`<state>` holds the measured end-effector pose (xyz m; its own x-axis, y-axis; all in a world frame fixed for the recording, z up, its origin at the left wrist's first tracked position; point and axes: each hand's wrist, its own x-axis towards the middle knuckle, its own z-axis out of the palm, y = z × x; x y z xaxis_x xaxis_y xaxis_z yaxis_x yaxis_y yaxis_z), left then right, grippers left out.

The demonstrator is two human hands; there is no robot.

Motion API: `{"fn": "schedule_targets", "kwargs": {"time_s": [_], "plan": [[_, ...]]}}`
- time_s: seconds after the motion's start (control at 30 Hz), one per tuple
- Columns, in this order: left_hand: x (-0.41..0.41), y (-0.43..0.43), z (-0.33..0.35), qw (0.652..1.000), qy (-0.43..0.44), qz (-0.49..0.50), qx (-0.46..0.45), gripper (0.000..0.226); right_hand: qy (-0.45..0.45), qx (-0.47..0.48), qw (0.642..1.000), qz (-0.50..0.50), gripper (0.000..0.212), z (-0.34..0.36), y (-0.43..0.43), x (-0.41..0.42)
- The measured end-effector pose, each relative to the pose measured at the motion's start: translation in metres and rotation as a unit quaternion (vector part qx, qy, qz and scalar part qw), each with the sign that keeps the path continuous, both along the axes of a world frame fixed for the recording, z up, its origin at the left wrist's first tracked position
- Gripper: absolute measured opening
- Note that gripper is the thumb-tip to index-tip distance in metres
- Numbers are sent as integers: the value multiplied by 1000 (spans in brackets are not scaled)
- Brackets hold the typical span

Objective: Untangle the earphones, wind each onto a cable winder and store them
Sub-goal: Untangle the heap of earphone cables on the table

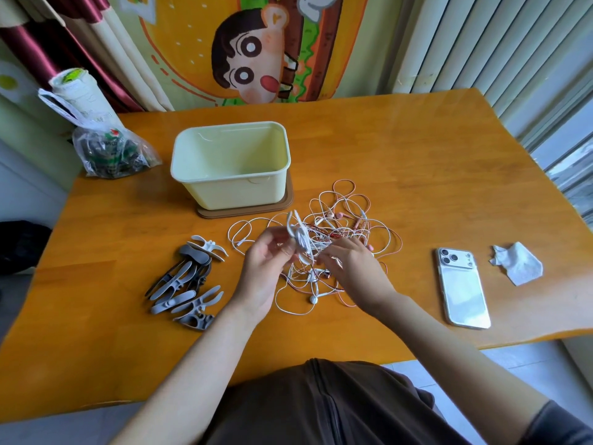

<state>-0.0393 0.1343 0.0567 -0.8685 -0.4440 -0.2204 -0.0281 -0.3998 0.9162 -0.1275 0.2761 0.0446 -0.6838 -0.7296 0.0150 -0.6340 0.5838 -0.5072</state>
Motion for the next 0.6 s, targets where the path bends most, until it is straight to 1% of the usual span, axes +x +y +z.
{"fn": "schedule_targets", "kwargs": {"time_s": [0.07, 0.13, 0.23, 0.3, 0.43, 0.6], "plan": [[-2, 1, -1, 998, -7, 31, 60, 12, 11, -11, 1000, 20, 20, 0, -3, 6], [-3, 1, -2, 992, -15, 57, 116, 12, 12, -17, 999, 33, 19, 0, -7, 12], [-5, 1, -1, 975, 0, 76, 208, 14, -17, -19, 999, 42, 20, -1, -11, 16], [-7, -1, 2, 966, 7, 93, 242, 13, -46, -31, 998, 40, 19, -1, -11, 16], [-8, -8, 4, 969, 6, 107, 221, 11, -80, -31, 996, 33, 21, 2, -9, 16], [-7, -22, 5, 981, -13, 133, 140, 13, -98, 81, 992, 13, 26, -7, 3, 0]]}}
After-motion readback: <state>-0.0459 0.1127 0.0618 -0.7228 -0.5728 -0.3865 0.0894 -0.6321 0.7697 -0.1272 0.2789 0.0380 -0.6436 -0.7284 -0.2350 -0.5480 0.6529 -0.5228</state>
